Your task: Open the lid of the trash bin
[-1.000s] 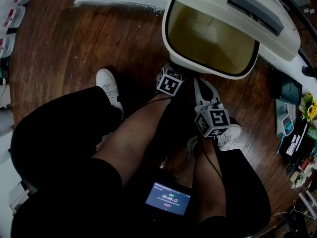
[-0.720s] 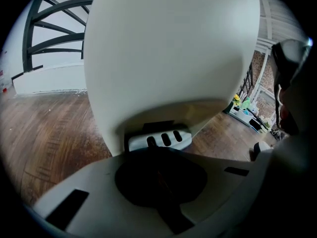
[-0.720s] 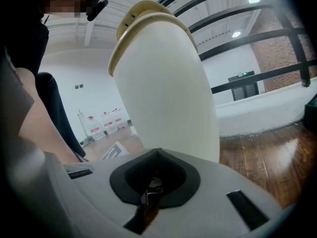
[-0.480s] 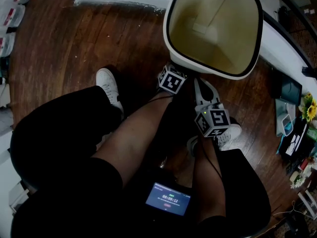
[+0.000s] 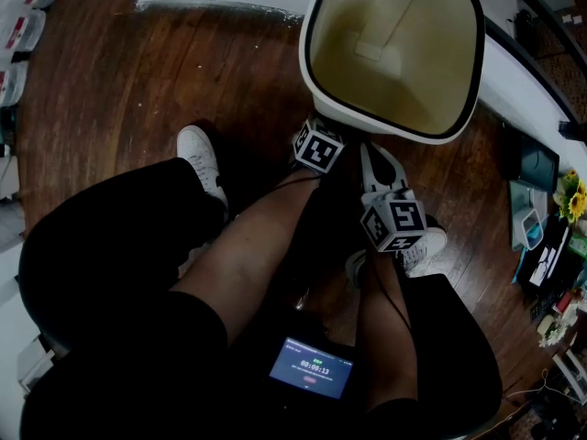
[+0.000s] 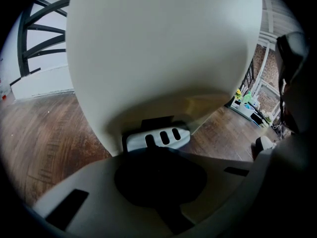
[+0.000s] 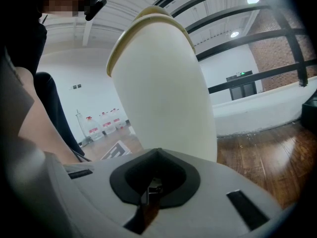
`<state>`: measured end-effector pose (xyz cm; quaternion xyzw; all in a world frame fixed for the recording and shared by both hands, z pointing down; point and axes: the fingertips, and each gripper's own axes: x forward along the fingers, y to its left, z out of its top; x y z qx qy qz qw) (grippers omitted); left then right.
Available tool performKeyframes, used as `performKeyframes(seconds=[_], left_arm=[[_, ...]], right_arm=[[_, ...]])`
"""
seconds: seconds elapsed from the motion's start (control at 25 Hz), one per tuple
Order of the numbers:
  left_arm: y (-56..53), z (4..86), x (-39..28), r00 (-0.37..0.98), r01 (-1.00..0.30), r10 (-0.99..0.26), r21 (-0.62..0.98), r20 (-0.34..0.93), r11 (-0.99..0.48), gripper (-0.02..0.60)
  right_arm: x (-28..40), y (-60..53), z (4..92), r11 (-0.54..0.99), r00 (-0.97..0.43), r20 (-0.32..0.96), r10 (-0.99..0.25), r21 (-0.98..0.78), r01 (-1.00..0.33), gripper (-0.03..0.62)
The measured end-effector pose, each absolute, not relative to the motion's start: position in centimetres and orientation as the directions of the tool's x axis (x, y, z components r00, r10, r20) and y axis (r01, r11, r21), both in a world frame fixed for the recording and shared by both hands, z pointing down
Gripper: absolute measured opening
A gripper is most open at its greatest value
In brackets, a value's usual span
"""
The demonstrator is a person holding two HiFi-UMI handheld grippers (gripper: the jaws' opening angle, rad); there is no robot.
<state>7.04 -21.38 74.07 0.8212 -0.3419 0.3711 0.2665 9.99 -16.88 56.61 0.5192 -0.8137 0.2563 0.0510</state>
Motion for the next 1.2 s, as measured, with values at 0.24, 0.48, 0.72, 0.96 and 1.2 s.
performKeyframes(seconds=[0.24,0.48,0.72,0.96,1.2], left_arm=[[-21.44,73.89,7.18,0.497,-0.757,-0.365,0.188,0.787,-0.625,0.021],[-21.48,73.99,7.11,0.493,-0.758,-0.37,0.18,0.788,-0.627,0.021],[-21.39,73.8,7.12,0.494,-0.758,-0.363,0.186,0.79,-0.625,0.021],[-21.41,73.72,7.23,0.495,-0.758,-0.367,0.185,0.787,-0.625,0.021],[-21.34,73.73,7.16,0.49,-0.758,-0.374,0.173,0.787,-0.628,0.02]], right_arm=[[10.04,-17.03,56.73,0.328,-0.455,0.348,-0.82,-0.366,-0.871,0.006],[10.19,-16.94,57.01,0.323,-0.452,0.358,-0.817,-0.365,-0.873,0.006],[10.18,-16.93,56.92,0.324,-0.453,0.361,-0.815,-0.364,-0.873,0.006],[10.31,-16.93,56.75,0.322,-0.453,0.354,-0.818,-0.372,-0.871,0.006],[10.55,-16.88,56.68,0.318,-0.449,0.352,-0.821,-0.371,-0.873,0.006]])
